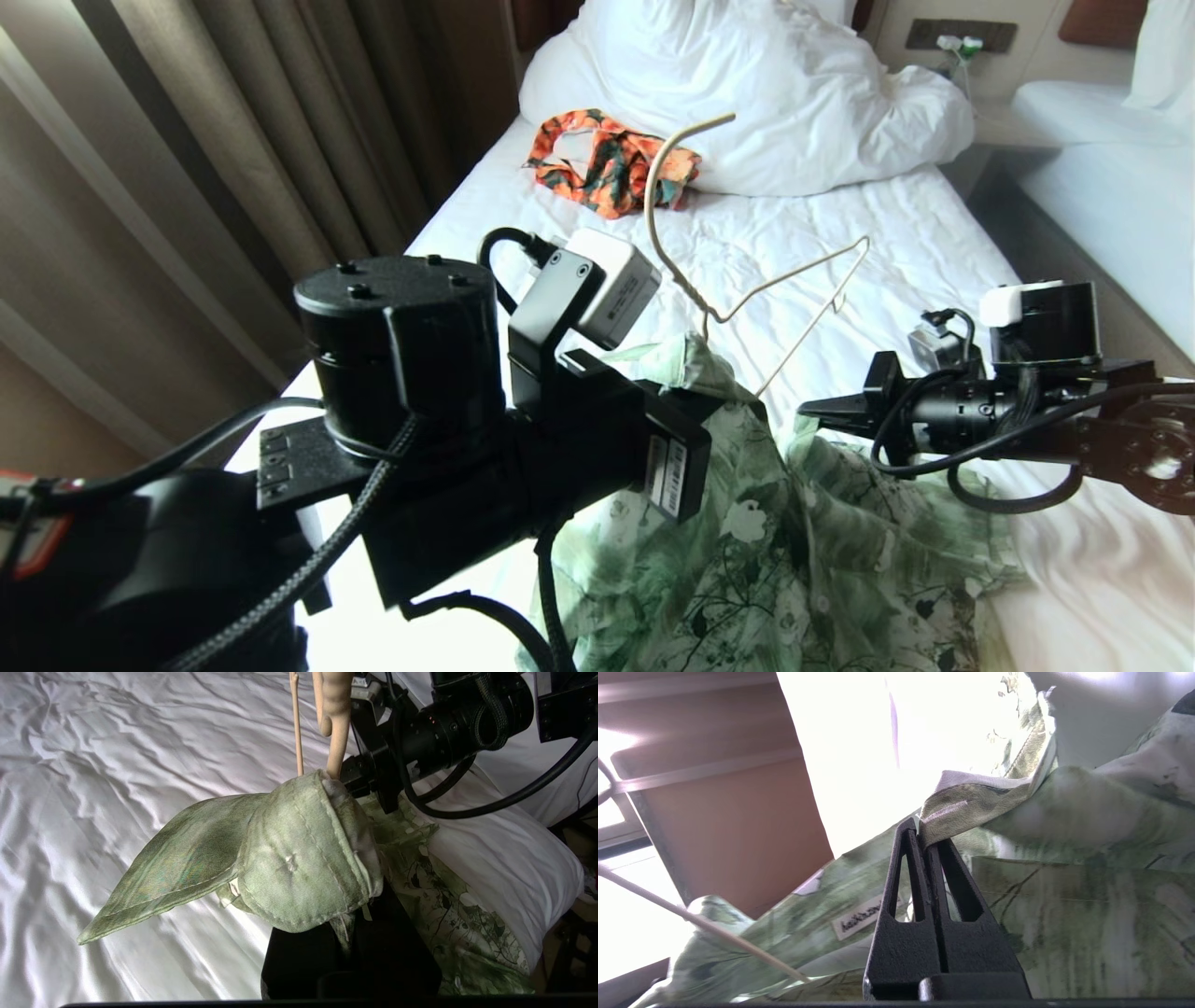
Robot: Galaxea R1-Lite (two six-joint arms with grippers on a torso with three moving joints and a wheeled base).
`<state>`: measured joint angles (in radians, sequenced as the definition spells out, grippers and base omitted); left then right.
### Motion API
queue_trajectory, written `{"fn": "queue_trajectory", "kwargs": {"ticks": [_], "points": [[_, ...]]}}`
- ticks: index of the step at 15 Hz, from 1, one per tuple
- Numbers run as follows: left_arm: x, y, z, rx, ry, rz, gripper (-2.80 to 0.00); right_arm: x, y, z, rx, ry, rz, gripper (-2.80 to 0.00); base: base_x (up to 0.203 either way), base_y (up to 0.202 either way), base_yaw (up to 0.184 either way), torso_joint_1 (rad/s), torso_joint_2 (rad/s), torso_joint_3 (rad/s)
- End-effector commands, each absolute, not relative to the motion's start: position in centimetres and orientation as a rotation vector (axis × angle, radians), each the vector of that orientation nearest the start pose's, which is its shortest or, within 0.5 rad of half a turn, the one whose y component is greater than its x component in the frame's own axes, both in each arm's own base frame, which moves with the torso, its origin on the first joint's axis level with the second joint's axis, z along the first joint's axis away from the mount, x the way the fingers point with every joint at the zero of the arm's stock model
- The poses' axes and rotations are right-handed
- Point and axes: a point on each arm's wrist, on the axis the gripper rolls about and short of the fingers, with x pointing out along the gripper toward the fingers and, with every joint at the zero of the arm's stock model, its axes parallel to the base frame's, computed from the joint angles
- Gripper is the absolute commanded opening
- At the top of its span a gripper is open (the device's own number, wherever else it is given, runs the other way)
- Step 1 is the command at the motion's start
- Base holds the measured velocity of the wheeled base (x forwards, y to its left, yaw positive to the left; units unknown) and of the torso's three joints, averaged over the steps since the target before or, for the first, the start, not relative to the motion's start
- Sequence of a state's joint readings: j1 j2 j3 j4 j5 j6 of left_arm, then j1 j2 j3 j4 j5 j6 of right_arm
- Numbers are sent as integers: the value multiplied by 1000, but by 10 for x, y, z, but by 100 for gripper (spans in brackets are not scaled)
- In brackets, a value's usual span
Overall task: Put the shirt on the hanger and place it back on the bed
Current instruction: Hook the other side of the shirt onto the hanger
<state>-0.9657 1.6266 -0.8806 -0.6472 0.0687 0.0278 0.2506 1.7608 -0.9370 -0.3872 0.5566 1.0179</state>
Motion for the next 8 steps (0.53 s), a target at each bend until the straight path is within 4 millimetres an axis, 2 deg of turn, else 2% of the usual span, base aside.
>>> {"fn": "queue_trajectory", "kwargs": {"ticks": [1, 5, 8], "points": [[170, -248, 220, 71, 101, -901, -280, 303, 82, 188, 1023, 764, 504, -280, 0, 0, 0, 0, 0, 0], [170, -260, 205, 98, 146, -874, -280, 296, 74, 205, 1026, 704, 511, -280, 0, 0, 0, 0, 0, 0], [156, -265, 193, 127, 177, -883, -280, 293, 69, 213, 1026, 669, 514, -280, 0, 0, 0, 0, 0, 0]]}}
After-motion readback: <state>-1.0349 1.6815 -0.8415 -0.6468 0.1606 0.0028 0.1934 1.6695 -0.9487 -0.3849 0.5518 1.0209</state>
